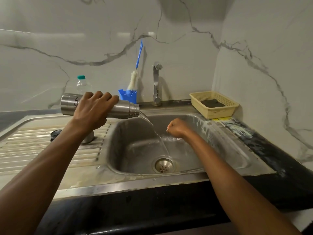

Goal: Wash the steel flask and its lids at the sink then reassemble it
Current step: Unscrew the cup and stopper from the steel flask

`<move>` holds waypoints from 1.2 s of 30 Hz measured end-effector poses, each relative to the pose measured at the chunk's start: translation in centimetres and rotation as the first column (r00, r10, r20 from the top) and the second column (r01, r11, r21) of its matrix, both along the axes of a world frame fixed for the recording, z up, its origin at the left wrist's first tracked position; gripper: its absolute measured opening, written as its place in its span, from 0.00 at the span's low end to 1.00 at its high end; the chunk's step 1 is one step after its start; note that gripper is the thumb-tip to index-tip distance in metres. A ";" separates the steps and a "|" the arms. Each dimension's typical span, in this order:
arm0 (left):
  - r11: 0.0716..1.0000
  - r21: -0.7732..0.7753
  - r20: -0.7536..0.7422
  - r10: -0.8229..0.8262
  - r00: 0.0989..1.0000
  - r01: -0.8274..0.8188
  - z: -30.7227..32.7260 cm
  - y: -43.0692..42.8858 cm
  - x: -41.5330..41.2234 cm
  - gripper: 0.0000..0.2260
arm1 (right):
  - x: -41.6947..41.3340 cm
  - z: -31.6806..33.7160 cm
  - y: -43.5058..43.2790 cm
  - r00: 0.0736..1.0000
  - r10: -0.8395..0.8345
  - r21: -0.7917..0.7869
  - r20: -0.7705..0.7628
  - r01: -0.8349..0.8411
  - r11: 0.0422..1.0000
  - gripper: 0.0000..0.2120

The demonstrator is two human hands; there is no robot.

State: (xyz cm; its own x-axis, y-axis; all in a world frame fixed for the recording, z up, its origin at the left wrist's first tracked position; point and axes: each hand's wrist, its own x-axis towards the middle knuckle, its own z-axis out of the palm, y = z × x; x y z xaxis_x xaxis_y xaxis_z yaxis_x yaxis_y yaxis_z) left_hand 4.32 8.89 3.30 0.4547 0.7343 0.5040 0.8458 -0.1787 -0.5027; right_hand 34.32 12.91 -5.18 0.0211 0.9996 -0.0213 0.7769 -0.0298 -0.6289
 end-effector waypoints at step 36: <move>0.997 0.052 -0.390 -0.026 0.920 0.051 -0.1 1.6 4.8 0.31 | 0.2 0.1 -0.2 0.985 0.155 0.047 0.072 -0.158 0.986 0.15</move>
State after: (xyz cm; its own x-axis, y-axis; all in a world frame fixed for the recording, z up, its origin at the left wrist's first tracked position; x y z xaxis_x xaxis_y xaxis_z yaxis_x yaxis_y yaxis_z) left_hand 9.15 10.53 3.18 0.6510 0.6865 0.3240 0.5747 -0.1667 -0.8012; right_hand 34.53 12.74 -5.11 -0.1361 0.9903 0.0276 0.8105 0.1273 -0.5718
